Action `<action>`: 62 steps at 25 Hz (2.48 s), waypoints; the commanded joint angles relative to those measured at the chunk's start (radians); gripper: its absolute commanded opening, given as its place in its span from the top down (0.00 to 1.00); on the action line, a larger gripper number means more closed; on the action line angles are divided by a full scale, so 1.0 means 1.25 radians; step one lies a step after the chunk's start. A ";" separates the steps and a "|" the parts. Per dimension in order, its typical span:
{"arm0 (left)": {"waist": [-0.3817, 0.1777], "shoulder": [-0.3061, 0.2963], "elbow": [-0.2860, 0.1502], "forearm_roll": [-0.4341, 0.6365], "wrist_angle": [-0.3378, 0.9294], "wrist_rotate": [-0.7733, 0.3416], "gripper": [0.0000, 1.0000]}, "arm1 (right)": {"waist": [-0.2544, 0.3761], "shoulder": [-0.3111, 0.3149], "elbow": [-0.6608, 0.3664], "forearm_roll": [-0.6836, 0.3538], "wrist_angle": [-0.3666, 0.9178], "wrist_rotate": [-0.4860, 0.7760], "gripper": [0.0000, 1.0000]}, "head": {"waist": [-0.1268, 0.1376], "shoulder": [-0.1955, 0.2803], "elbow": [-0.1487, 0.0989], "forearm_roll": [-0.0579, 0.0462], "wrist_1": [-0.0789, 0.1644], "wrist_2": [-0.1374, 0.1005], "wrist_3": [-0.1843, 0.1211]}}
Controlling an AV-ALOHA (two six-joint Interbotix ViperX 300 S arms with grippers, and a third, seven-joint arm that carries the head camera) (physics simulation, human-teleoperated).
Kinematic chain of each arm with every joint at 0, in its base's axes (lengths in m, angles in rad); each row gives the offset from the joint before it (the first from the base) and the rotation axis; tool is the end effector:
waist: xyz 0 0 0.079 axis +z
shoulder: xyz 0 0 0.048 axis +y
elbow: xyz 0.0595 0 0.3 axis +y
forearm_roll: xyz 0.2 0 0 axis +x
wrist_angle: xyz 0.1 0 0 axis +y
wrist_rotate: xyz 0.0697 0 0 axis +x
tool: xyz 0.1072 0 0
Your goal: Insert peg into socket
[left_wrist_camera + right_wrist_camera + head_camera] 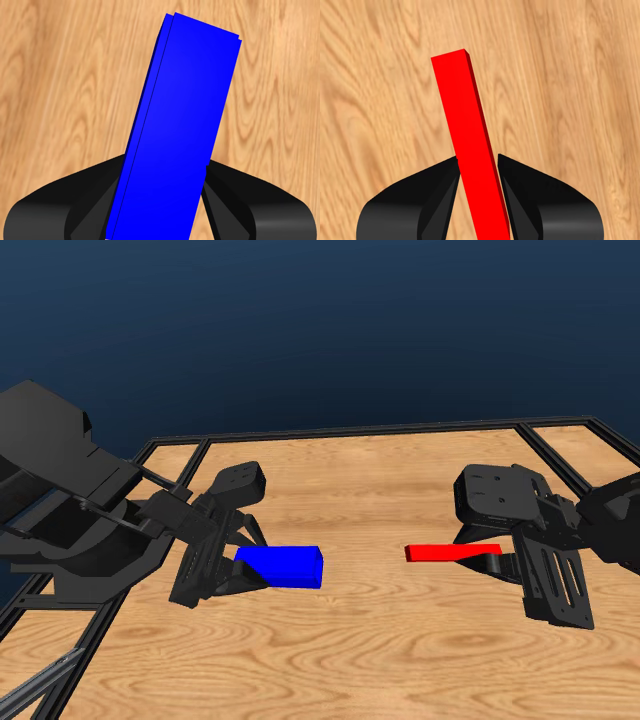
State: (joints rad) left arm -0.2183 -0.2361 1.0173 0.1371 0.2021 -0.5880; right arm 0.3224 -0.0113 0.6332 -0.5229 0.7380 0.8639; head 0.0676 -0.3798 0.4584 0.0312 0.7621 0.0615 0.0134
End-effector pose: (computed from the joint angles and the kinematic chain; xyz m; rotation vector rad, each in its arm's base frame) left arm 0.2929 -0.0600 0.0744 -0.2954 0.9932 0.0487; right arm 0.3472 0.0533 0.0928 -0.0179 1.1723 -0.2927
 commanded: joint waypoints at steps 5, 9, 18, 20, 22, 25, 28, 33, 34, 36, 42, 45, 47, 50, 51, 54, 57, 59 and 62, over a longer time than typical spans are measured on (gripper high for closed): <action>-0.007 -0.010 -0.057 0.030 0.014 -0.022 1.00 | -0.039 0.046 -0.090 0.038 -0.037 -0.114 1.00 | 0.005 -0.008 -0.003 -0.001 -0.001 -0.004 -0.007; -0.009 0.007 -0.063 0.044 0.022 -0.028 1.00 | -0.051 0.068 -0.117 0.062 -0.048 -0.170 1.00 | 0.004 -0.008 -0.003 -0.002 0.000 -0.007 -0.009; -0.005 0.027 -0.087 0.049 0.017 -0.027 1.00 | -0.066 0.094 -0.175 0.100 -0.091 -0.246 1.00 | -0.003 -0.007 -0.002 -0.003 0.004 -0.006 -0.006; -0.004 0.038 -0.083 0.050 0.014 -0.029 1.00 | -0.063 0.104 -0.191 0.101 -0.094 -0.255 1.00 | -0.005 -0.006 -0.002 -0.003 0.005 -0.006 -0.004; 0.002 0.037 -0.075 0.048 -0.008 -0.023 1.00 | -0.063 0.112 -0.208 0.108 -0.103 -0.269 1.00 | -0.007 -0.006 -0.002 -0.004 0.005 -0.006 -0.005; 0.003 0.048 -0.091 0.038 -0.005 -0.011 1.00 | -0.079 0.148 -0.228 0.123 -0.125 -0.293 1.00 | -0.008 -0.005 -0.003 -0.004 0.006 -0.007 -0.007; -0.002 0.049 -0.094 0.036 -0.004 -0.008 1.00 | -0.079 0.171 -0.262 0.139 -0.160 -0.326 1.00 | -0.004 -0.005 -0.002 -0.003 0.008 -0.008 -0.003; -0.010 0.046 -0.088 0.030 -0.001 -0.011 1.00 | -0.111 0.207 -0.286 0.170 -0.177 -0.387 1.00 | 0.008 -0.004 -0.002 -0.001 0.011 -0.012 -0.001; -0.011 0.046 -0.086 0.032 0.000 -0.016 1.00 | -0.118 0.218 -0.290 0.186 -0.195 -0.411 1.00 | 0.012 -0.004 -0.003 0.000 0.012 -0.013 0.001; -0.020 0.044 -0.089 0.029 0.004 -0.023 1.00 | -0.126 0.238 -0.313 0.186 -0.200 -0.421 1.00 | 0.018 -0.003 -0.003 0.001 0.013 -0.017 0.004; -0.021 0.054 -0.087 0.031 0.012 -0.049 1.00 | -0.127 0.289 -0.400 0.242 -0.208 -0.494 1.00 | 0.030 -0.003 -0.003 0.002 0.010 -0.024 0.002; -0.026 0.052 -0.088 0.030 0.000 -0.056 1.00 | -0.119 0.304 -0.432 0.297 -0.261 -0.519 1.00 | 0.029 -0.003 -0.004 0.001 0.003 -0.024 -0.003; -0.027 0.063 -0.070 0.028 -0.005 -0.057 1.00 | -0.114 0.325 -0.453 0.320 -0.261 -0.538 1.00 | 0.028 -0.004 -0.004 0.001 0.000 -0.023 -0.005; -0.029 0.056 -0.076 0.016 -0.018 -0.051 1.00 | -0.109 0.340 -0.476 0.349 -0.276 -0.554 0.50 | 0.025 -0.005 -0.004 0.000 -0.006 -0.022 -0.006; -0.031 0.051 -0.080 0.022 -0.016 -0.061 1.00 | -0.110 0.344 -0.478 0.351 -0.272 -0.556 0.03 | 0.024 -0.006 -0.004 0.000 -0.007 -0.022 -0.006; -0.032 0.050 -0.076 0.018 0.018 -0.071 1.00 | -0.116 0.334 -0.452 0.368 -0.273 -0.548 0.00 | 0.023 -0.007 -0.005 0.000 -0.013 -0.020 -0.008; -0.026 0.053 -0.062 0.024 -0.008 -0.074 1.00 | -0.119 0.318 -0.420 0.375 -0.273 -0.539 0.00 | 0.023 -0.008 -0.007 0.000 -0.017 -0.020 -0.009; -0.026 0.044 -0.069 0.024 -0.020 -0.074 1.00 | -0.122 0.299 -0.383 0.379 -0.274 -0.529 0.00 | 0.024 -0.009 -0.008 -0.001 -0.022 -0.021 -0.011; -0.024 0.044 -0.066 0.024 -0.031 -0.072 1.00 | -0.132 0.250 -0.309 0.378 -0.282 -0.502 0.00 | 0.028 -0.012 -0.008 -0.001 -0.025 -0.024 -0.012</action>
State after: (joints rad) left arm -0.2562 -0.1557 0.9591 0.1663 0.2150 -0.6828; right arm 0.1685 0.3680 0.2137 -0.0498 0.4257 0.2179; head 0.0992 -0.3800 0.4641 0.0300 0.7478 0.0339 -0.0002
